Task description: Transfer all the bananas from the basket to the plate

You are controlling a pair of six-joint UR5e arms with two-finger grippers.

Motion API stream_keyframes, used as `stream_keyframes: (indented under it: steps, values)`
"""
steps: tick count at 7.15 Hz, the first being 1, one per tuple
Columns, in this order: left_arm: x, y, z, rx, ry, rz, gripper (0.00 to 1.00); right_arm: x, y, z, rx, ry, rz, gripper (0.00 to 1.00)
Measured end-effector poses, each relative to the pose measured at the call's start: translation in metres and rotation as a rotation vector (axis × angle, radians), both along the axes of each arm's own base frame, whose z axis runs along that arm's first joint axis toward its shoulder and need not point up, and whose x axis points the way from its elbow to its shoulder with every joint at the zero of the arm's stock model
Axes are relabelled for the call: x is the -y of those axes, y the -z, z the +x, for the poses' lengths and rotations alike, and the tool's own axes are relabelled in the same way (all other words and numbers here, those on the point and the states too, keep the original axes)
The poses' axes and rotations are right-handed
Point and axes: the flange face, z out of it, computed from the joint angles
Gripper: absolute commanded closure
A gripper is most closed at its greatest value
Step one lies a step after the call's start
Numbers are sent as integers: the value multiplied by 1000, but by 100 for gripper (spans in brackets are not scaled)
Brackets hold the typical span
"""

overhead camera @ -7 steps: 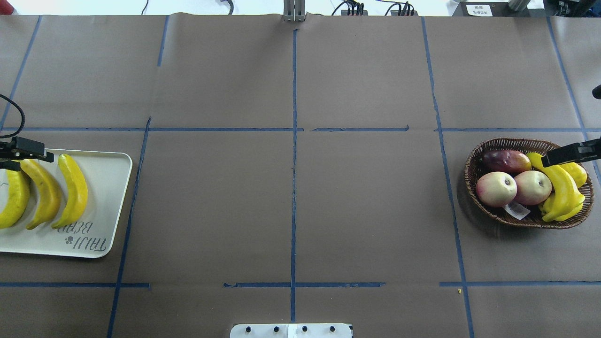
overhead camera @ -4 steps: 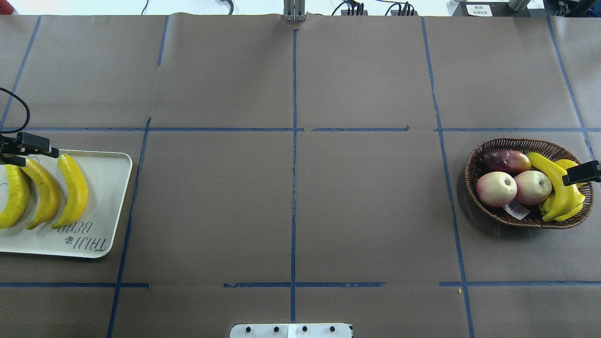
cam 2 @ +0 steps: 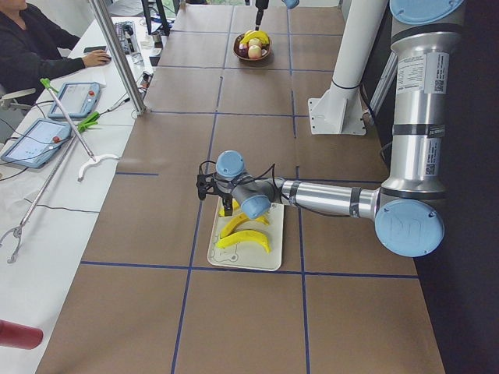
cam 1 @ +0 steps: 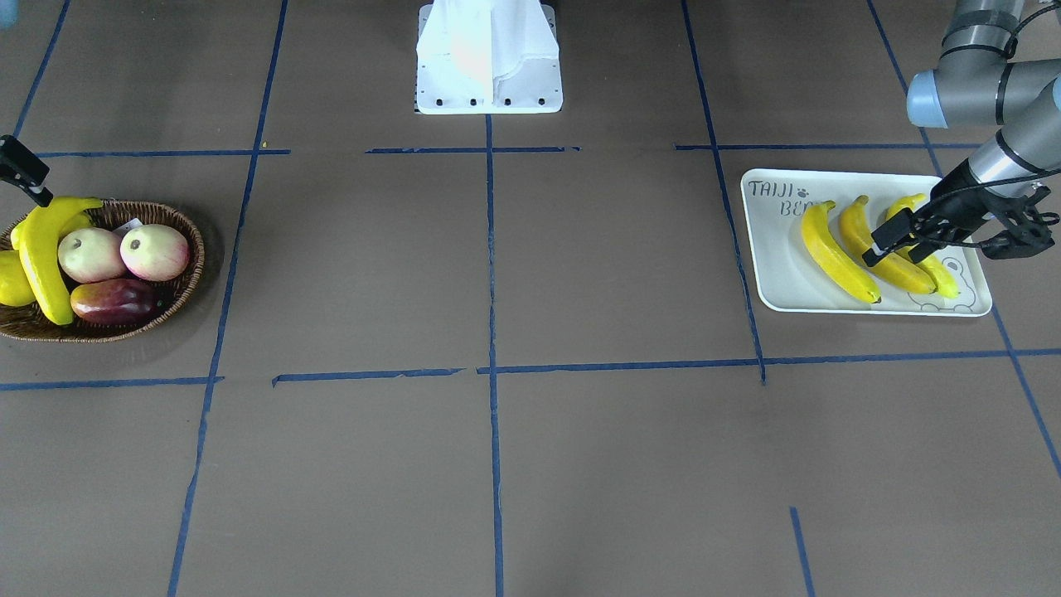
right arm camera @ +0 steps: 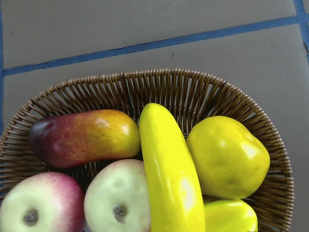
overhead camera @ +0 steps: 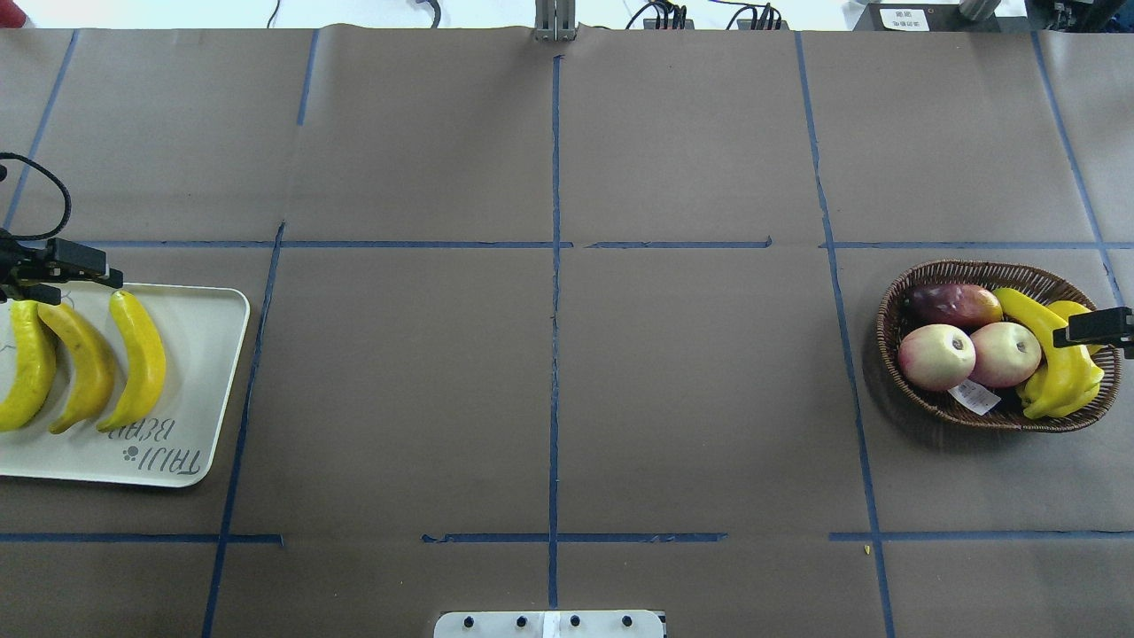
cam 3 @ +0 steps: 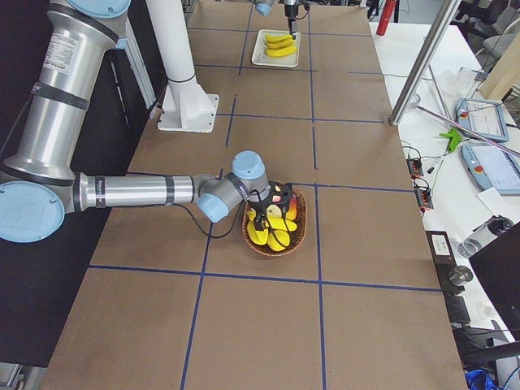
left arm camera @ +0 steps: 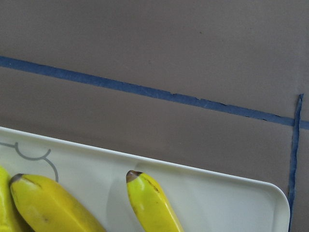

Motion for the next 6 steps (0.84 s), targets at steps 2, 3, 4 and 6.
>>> stream_keyframes:
  steps: [2, 3, 4, 6]
  values:
    - [4, 4, 2, 2, 1, -3, 0, -1, -16, -1, 12, -2, -9, 0]
    - [4, 5, 2, 1, 1, -2, 0, -3, -19, -2, 11, 4, -10, 0]
    - [5, 5, 2, 1, 1, -1, 0, -5, -21, -5, 9, 16, -11, 1]
    - [5, 6, 2, 0, 1, 1, 0, -10, -22, -13, 6, 41, -12, 70]
